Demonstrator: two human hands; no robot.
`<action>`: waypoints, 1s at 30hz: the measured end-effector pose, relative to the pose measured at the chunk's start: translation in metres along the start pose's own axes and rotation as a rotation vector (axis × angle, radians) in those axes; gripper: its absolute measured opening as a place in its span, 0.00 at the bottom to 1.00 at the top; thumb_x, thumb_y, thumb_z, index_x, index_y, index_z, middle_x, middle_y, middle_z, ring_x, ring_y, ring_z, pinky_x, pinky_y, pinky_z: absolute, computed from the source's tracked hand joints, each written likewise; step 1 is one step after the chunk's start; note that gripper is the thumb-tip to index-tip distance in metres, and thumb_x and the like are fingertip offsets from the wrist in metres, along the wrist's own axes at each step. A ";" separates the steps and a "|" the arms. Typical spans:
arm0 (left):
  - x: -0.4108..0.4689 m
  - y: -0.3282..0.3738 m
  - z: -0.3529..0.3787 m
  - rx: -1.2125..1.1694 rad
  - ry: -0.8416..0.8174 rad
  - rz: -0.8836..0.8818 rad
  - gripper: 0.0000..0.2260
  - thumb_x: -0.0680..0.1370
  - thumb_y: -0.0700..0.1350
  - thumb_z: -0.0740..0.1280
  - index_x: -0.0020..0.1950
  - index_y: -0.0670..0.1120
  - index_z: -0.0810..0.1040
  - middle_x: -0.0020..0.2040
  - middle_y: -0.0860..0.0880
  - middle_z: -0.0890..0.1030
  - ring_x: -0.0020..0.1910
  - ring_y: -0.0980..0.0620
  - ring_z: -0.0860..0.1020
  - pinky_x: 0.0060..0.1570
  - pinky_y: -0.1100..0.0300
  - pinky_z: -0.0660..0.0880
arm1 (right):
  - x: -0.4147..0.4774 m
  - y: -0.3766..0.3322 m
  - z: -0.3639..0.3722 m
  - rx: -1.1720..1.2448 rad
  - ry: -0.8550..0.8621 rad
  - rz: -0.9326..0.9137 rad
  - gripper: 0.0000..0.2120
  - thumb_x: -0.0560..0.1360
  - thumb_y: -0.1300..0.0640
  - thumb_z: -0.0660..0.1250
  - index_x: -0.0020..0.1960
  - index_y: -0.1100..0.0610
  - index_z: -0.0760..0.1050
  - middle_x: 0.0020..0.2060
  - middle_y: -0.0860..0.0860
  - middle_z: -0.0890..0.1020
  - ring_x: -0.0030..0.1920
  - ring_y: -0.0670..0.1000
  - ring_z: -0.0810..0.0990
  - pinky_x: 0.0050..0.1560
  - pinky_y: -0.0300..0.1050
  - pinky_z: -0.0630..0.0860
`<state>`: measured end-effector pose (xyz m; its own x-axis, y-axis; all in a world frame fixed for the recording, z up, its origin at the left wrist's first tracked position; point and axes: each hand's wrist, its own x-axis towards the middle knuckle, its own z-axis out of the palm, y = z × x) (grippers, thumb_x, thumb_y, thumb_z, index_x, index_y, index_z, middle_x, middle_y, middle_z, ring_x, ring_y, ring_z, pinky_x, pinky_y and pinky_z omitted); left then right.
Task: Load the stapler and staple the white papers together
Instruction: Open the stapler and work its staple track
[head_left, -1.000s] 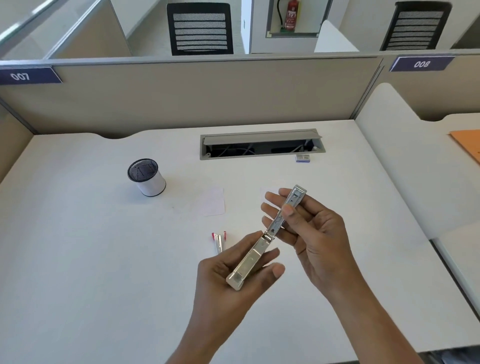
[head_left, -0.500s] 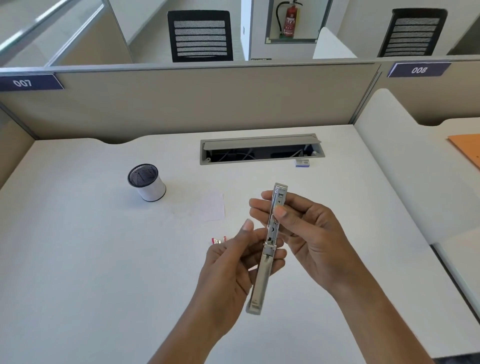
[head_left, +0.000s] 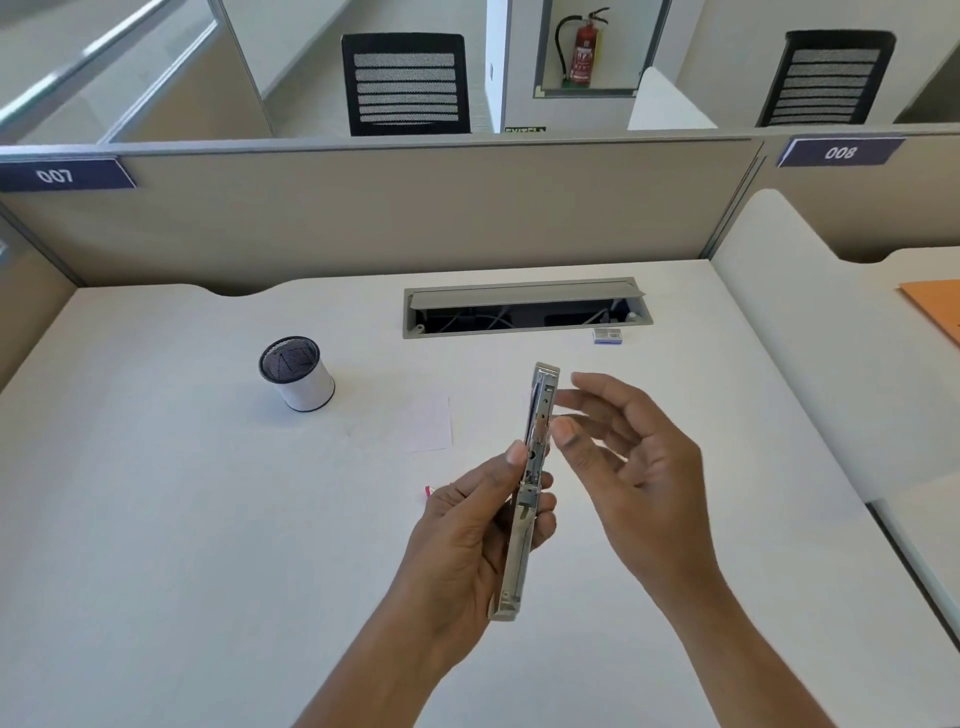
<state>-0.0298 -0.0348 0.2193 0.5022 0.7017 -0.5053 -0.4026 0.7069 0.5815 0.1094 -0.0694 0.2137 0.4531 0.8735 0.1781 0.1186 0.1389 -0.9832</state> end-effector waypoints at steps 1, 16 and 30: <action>0.000 0.000 -0.001 0.005 0.003 0.000 0.11 0.74 0.45 0.71 0.49 0.38 0.87 0.39 0.44 0.81 0.33 0.51 0.80 0.38 0.61 0.82 | -0.001 0.001 0.000 -0.064 0.017 -0.061 0.16 0.75 0.60 0.74 0.62 0.56 0.78 0.52 0.48 0.86 0.54 0.51 0.86 0.52 0.38 0.81; 0.006 -0.008 -0.005 -0.033 0.038 -0.049 0.11 0.76 0.46 0.72 0.46 0.39 0.87 0.37 0.44 0.79 0.32 0.51 0.77 0.38 0.59 0.81 | 0.006 0.004 -0.002 -0.377 -0.074 -0.275 0.07 0.76 0.65 0.73 0.54 0.60 0.83 0.48 0.49 0.82 0.47 0.49 0.85 0.49 0.41 0.84; 0.020 -0.010 -0.017 -0.037 0.050 -0.019 0.19 0.77 0.47 0.72 0.60 0.34 0.82 0.38 0.46 0.77 0.34 0.51 0.74 0.40 0.60 0.78 | -0.003 0.005 0.007 -0.390 -0.172 -0.243 0.07 0.76 0.67 0.72 0.50 0.57 0.80 0.48 0.48 0.79 0.51 0.51 0.83 0.53 0.43 0.82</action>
<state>-0.0286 -0.0266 0.1927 0.4715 0.6911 -0.5478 -0.4220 0.7222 0.5480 0.1023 -0.0675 0.2081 0.2228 0.9062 0.3593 0.5401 0.1921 -0.8194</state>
